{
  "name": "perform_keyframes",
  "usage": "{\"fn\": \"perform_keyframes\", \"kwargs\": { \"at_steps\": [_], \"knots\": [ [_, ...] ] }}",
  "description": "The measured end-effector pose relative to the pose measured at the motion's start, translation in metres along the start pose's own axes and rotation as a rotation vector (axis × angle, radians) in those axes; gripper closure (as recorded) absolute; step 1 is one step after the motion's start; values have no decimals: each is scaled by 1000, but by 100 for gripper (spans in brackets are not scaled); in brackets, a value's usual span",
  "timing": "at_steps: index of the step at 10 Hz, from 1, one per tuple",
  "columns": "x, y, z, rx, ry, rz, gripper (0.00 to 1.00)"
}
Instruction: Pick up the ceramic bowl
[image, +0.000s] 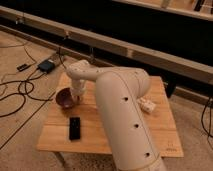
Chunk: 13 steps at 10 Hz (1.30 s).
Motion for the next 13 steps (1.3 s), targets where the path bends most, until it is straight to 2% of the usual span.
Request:
{"fn": "perform_keyframes", "kwargs": {
  "at_steps": [2,4,5,7,9,11,13],
  "knots": [
    [1,14,-22,-138,8,-42,97],
    [5,11,-46,-215,15,-61,97],
    [9,4,-59,-239,22,-66,97],
    [14,-6,-79,-256,32,-65,97],
    [19,-11,-107,-241,37,-59,97],
    [21,-15,-123,-237,32,-55,97],
    [24,-17,-131,-236,36,-63,97]
  ]
}}
